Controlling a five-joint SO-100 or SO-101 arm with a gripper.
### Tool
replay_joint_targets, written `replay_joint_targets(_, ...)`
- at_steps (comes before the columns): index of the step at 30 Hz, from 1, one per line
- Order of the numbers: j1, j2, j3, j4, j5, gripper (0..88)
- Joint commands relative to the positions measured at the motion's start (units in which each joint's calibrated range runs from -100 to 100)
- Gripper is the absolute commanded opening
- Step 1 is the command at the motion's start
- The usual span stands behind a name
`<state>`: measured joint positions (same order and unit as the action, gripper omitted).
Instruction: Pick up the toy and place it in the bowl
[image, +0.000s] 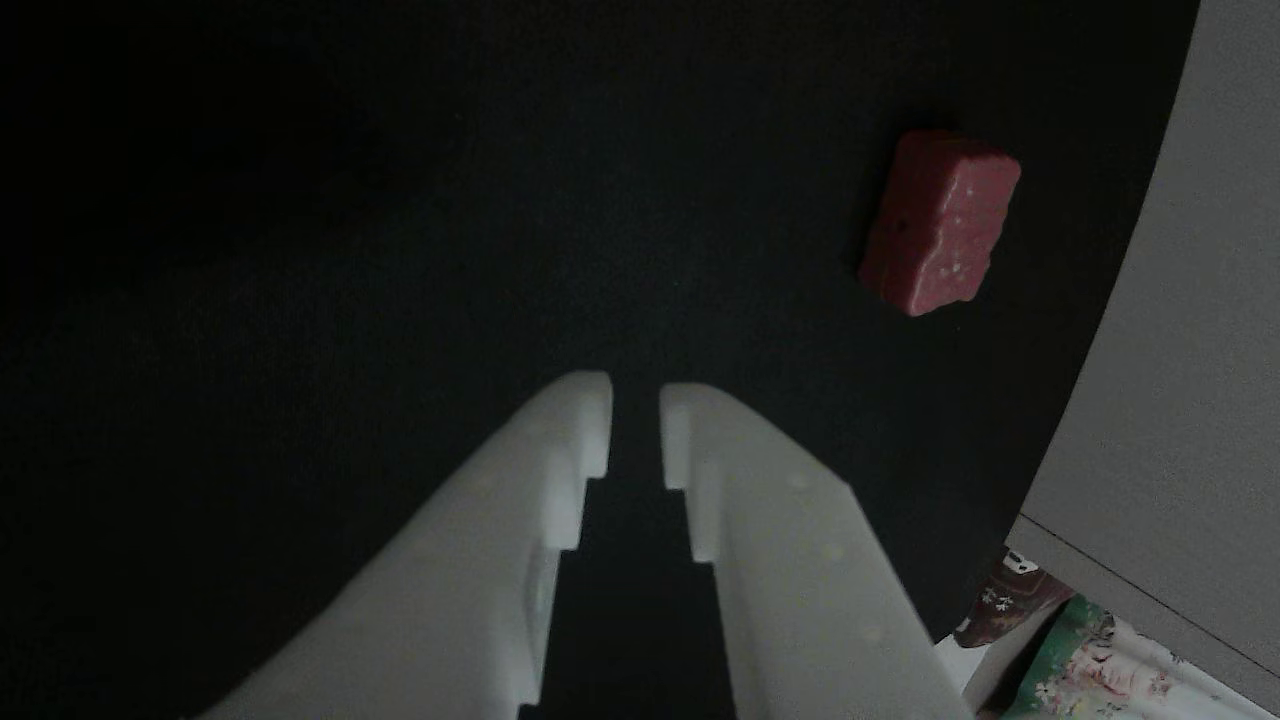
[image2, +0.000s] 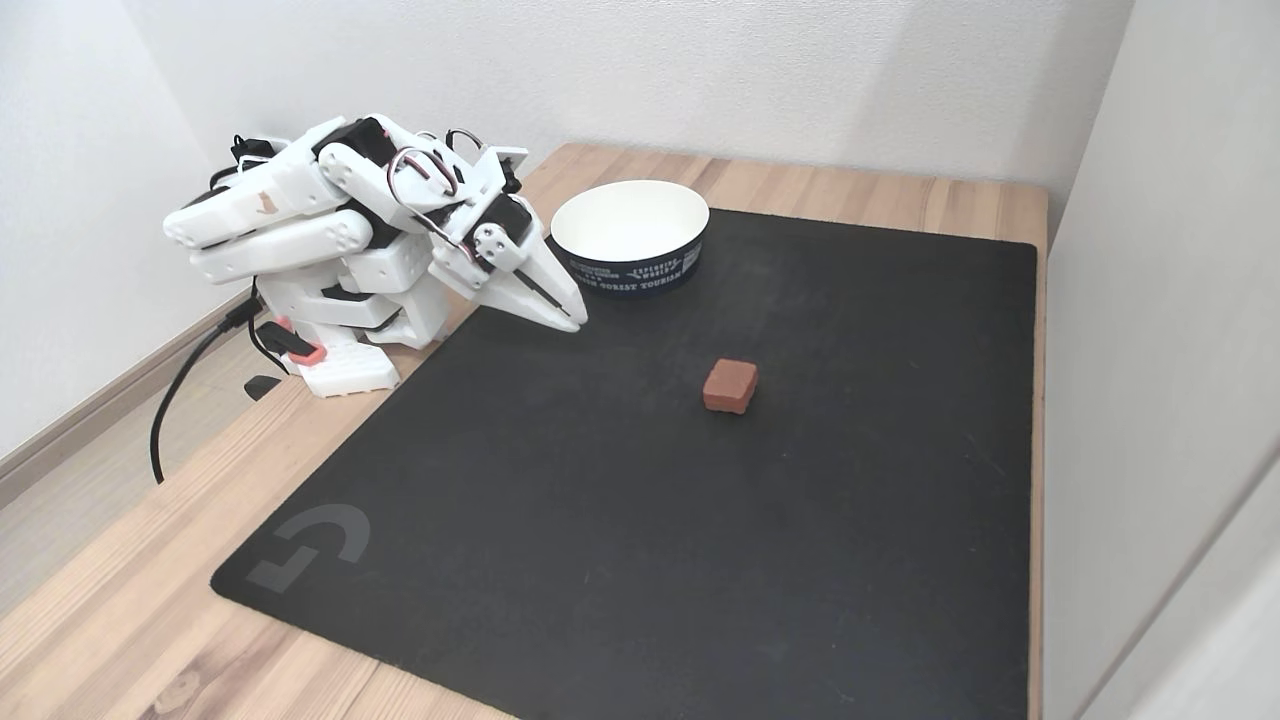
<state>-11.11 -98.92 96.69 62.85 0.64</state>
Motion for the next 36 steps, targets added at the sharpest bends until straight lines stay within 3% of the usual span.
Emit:
replay_joint_targets(1,0.61,0.75,-1.02,-0.45,-0.17,2.5)
replay_joint_targets(10,0.2,22.93,-10.48,-12.05,-0.17,2.5)
replay_joint_targets(17,-0.06,43.1,-26.89,-12.98,-0.17,2.5)
replay_joint_targets(22,-0.06,58.36,-40.95,-11.96,-0.7,2.4)
replay_joint_targets(33,-0.22,78.87,-69.79,1.33,-0.96,2.4)
replay_joint_targets(36,0.11,83.54,-75.29,2.6,-3.15,2.3)
